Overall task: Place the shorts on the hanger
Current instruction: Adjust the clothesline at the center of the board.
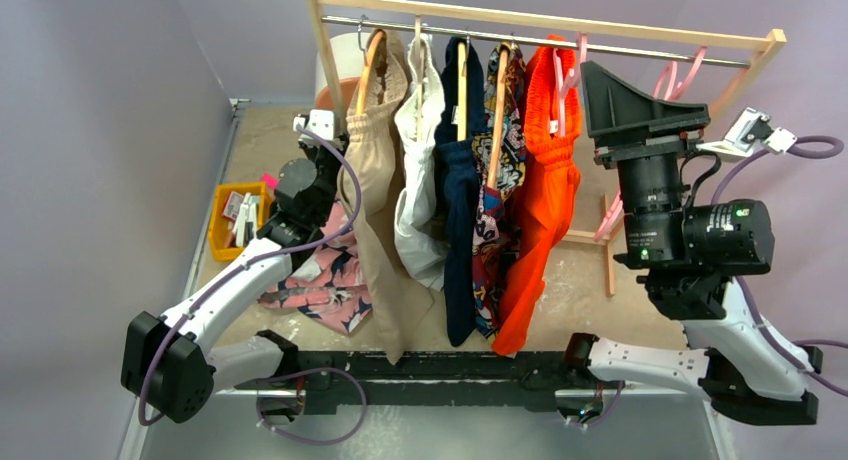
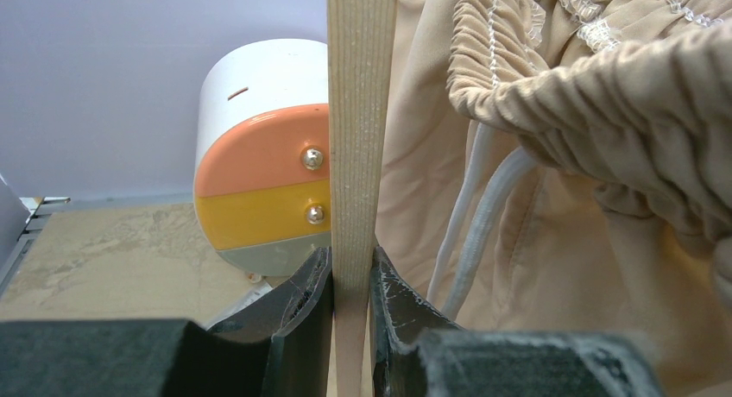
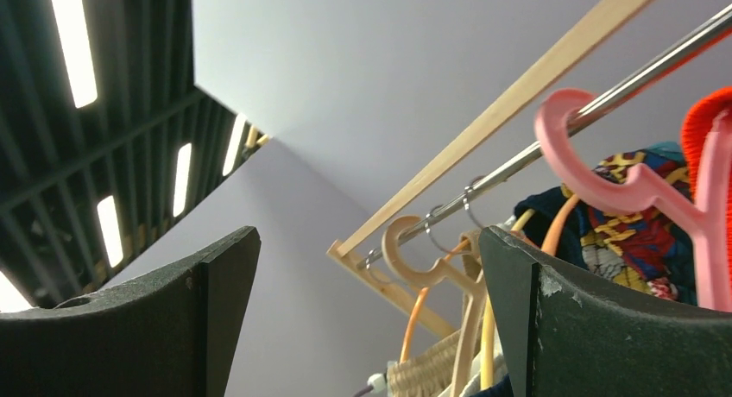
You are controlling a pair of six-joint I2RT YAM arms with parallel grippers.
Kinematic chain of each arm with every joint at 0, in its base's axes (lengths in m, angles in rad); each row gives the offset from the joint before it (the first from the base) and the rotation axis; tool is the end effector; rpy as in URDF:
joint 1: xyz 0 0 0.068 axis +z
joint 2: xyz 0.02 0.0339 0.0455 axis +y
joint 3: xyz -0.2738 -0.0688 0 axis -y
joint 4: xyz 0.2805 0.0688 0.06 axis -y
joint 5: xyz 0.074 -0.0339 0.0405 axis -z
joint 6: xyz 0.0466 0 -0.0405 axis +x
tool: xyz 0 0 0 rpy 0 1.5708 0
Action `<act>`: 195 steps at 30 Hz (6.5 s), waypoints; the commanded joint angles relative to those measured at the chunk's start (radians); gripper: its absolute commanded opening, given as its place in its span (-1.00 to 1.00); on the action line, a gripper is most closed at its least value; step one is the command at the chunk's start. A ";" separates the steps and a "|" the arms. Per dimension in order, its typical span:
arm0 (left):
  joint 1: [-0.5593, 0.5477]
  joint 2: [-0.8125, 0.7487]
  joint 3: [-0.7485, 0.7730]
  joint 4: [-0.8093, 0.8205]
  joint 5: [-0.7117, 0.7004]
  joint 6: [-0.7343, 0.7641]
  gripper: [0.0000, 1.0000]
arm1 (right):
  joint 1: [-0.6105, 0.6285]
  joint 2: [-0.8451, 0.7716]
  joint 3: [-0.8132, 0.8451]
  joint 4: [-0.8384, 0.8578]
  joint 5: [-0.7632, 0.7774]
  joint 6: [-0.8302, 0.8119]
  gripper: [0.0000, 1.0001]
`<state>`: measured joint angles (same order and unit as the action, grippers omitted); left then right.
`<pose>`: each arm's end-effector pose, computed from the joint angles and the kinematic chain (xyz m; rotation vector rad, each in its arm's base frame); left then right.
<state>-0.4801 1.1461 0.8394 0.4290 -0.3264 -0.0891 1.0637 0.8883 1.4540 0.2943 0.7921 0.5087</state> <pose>0.2818 -0.1299 0.3499 0.0167 1.4589 -0.2286 0.0880 0.0902 0.6079 0.5775 0.9063 1.1495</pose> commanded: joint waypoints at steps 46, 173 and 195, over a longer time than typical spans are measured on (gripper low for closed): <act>0.018 -0.019 -0.035 0.106 -0.052 -0.011 -1.00 | -0.554 0.203 0.177 -0.147 -0.125 0.421 0.98; -0.078 0.159 0.011 0.437 -0.177 0.051 -1.00 | -1.087 0.530 0.026 0.723 -1.281 0.383 0.01; -0.078 -0.217 -0.036 -0.102 -0.237 -0.190 0.36 | -1.067 0.006 -0.176 0.101 -1.277 0.188 0.57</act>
<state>-0.5568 1.0248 0.7925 0.5152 -0.4896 -0.1501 -0.0181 0.9520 1.3140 0.4889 -0.5152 0.7597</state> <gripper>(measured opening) 0.669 0.784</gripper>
